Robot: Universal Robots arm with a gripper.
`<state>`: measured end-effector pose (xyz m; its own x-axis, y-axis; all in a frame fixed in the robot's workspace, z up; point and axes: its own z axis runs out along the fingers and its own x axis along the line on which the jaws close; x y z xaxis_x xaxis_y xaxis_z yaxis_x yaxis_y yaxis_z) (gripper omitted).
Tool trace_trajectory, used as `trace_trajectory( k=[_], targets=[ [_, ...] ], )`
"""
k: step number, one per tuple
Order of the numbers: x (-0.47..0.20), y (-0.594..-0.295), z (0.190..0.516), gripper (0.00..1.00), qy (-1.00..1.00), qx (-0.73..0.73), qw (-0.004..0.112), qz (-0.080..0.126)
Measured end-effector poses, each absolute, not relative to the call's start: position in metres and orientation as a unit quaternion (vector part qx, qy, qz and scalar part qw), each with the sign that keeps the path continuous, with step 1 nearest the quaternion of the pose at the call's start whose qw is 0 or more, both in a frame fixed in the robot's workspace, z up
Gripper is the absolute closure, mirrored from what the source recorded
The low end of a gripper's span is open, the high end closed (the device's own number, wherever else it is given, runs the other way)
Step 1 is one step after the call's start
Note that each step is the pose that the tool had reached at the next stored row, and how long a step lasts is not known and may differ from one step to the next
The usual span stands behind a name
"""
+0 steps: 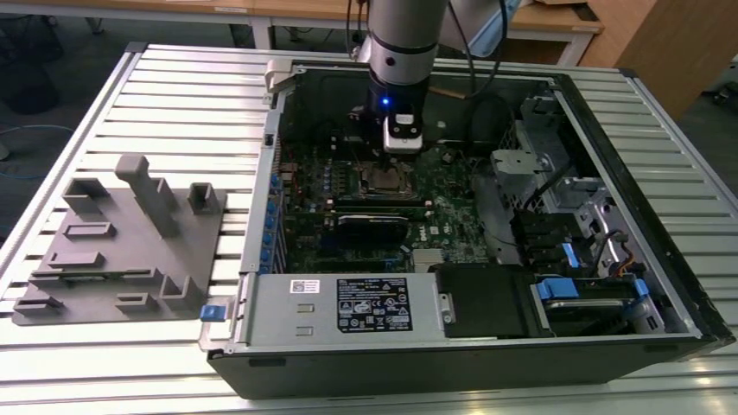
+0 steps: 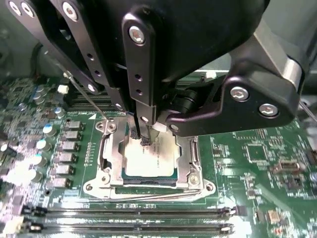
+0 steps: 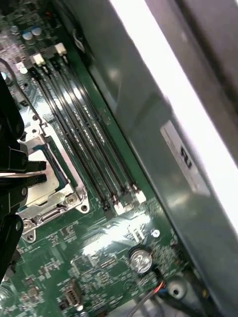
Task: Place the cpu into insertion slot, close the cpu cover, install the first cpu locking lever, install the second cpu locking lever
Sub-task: 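Close the cpu cover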
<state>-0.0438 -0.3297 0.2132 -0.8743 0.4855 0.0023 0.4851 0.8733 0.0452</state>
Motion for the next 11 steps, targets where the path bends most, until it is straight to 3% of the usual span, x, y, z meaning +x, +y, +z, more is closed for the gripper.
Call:
trace_trajectory(
  k=[11],
  targets=[
    [-0.0438,-0.3296,0.2115,0.84,0.988,0.153,0.002,0.023]
  ],
)
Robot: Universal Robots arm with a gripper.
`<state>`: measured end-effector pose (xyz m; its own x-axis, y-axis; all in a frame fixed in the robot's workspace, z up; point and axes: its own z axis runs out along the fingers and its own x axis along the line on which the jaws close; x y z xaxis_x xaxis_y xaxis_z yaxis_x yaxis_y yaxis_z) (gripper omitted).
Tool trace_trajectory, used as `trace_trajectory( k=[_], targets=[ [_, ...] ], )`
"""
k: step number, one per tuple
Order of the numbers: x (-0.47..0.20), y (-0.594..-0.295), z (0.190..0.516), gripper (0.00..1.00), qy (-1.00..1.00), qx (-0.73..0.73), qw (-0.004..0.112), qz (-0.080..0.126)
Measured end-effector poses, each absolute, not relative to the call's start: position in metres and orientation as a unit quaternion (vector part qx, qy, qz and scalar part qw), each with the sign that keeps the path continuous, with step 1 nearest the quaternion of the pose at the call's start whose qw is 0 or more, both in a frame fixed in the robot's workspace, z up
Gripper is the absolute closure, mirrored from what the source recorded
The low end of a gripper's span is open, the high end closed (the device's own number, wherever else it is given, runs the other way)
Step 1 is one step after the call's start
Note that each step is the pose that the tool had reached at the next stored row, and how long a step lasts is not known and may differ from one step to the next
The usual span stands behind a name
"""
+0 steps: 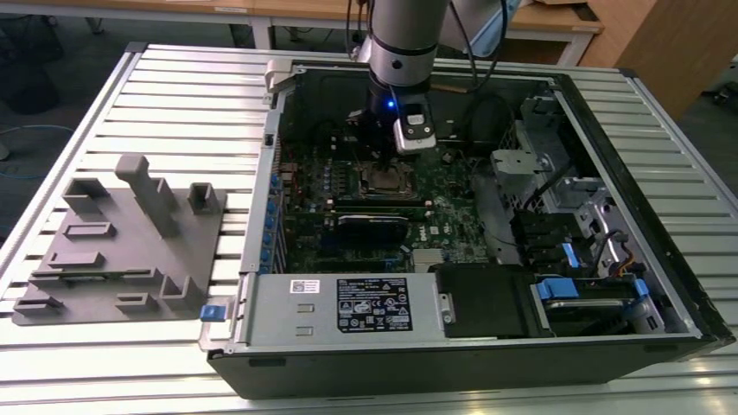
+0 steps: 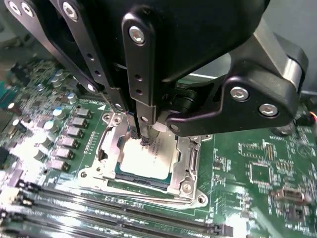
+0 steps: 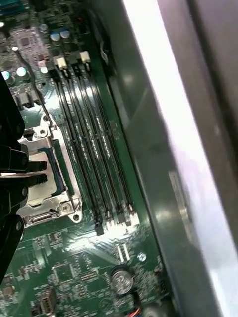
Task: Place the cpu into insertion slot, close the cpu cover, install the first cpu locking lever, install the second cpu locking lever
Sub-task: 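Close the cpu cover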
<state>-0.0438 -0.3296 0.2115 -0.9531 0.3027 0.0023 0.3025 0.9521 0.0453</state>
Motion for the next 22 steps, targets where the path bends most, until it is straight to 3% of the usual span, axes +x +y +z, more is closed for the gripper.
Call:
trace_trajectory(
  k=[16,18,22],
  targets=[
    [-0.0438,-0.3297,0.2099,0.84,0.997,0.077,0.001,0.022],
    [-0.0438,-0.3297,0.2099,0.9,0.997,0.077,0.001,0.022],
    [-0.0438,-0.3297,0.2099,0.9,0.997,0.077,0.001,0.022]
  ],
)
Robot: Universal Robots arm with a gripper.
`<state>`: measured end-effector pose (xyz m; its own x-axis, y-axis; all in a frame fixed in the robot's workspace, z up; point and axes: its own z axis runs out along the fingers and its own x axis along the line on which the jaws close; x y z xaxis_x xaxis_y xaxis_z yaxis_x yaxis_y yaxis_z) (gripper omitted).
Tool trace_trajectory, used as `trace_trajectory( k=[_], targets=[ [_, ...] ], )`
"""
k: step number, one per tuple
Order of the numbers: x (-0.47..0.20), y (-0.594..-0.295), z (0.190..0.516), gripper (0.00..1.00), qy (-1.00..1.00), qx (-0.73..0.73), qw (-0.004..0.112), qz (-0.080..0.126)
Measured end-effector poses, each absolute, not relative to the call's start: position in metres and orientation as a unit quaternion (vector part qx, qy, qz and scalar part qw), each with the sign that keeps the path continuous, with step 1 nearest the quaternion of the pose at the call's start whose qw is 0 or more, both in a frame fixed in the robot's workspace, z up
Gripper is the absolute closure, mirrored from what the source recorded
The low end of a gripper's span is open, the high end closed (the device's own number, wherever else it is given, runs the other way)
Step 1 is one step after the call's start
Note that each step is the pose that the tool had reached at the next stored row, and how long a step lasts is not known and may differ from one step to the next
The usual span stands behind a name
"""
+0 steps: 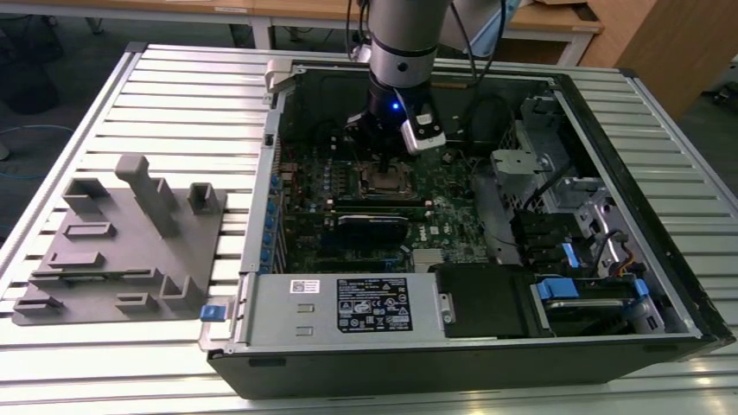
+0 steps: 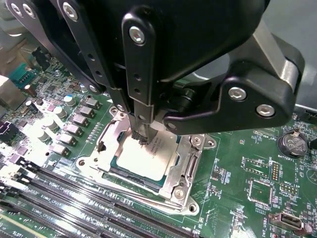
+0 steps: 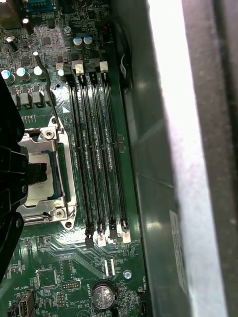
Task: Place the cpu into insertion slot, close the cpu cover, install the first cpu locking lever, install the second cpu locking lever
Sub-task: 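Close the cpu cover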
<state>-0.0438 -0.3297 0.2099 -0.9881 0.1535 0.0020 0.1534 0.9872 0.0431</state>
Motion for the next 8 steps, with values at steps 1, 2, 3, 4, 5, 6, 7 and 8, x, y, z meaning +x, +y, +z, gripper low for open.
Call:
trace_trajectory(
  k=[1,2,3,4,5,6,7,8],
  targets=[
    [-0.0438,-0.3297,0.2099,0.9,0.997,0.077,0.001,0.022],
    [-0.0438,-0.3297,0.2099,0.9,0.997,0.077,0.001,0.022],
    [-0.0438,-0.3297,0.2099,0.9,0.997,0.074,0.001,0.022],
    [-0.0439,-0.3297,0.2097,0.9,0.997,0.068,0.0,0.022],
    [-0.0439,-0.3297,0.2094,0.9,0.998,0.06,0.0,0.022],
    [-0.0438,-0.3296,0.2092,0.9,0.998,0.05,0.0,0.022],
    [-0.0438,-0.3296,0.2089,0.9,0.999,0.042,0.0,0.022],
    [-0.0438,-0.3297,0.2085,0.9,0.999,0.032,0.0,0.022]
  ],
)
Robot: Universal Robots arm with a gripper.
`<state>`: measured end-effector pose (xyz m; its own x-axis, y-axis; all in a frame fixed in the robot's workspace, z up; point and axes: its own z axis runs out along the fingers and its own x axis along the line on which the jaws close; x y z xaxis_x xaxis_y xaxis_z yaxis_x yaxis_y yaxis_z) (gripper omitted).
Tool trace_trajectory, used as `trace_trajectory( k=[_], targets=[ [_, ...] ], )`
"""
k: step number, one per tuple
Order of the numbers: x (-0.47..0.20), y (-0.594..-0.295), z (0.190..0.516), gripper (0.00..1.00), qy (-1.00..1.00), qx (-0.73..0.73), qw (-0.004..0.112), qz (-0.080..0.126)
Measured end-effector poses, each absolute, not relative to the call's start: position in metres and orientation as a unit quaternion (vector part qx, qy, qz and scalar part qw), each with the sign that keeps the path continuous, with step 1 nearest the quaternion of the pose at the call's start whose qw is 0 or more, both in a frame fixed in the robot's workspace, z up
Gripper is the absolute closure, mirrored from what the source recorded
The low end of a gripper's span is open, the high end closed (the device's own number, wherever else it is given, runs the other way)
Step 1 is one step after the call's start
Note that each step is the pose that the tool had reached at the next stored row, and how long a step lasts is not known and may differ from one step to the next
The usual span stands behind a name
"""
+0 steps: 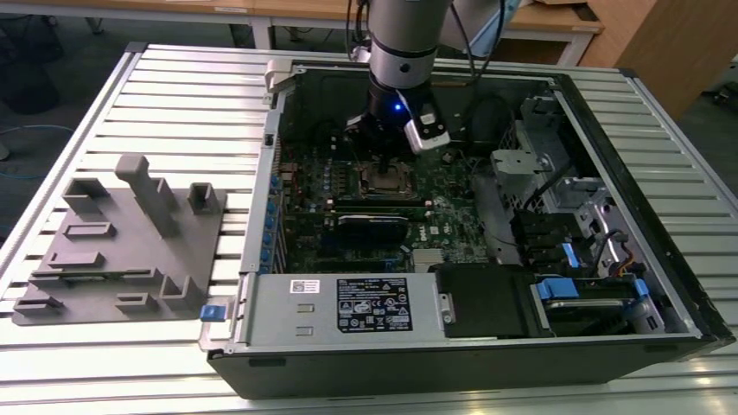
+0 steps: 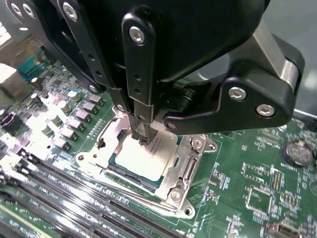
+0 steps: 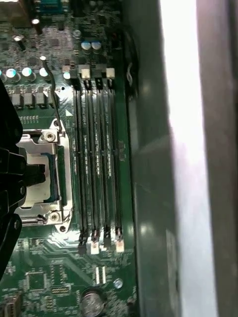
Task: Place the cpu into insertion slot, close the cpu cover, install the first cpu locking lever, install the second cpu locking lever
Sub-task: 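Close the cpu cover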
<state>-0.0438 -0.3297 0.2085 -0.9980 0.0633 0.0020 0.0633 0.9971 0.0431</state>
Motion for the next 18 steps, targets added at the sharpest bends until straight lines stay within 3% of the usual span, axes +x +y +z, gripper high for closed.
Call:
trace_trajectory(
  k=[18],
  targets=[
    [-0.056,-0.33,0.207,0.9,-1.0,0.016,-0.001,-0.017]
  ],
)
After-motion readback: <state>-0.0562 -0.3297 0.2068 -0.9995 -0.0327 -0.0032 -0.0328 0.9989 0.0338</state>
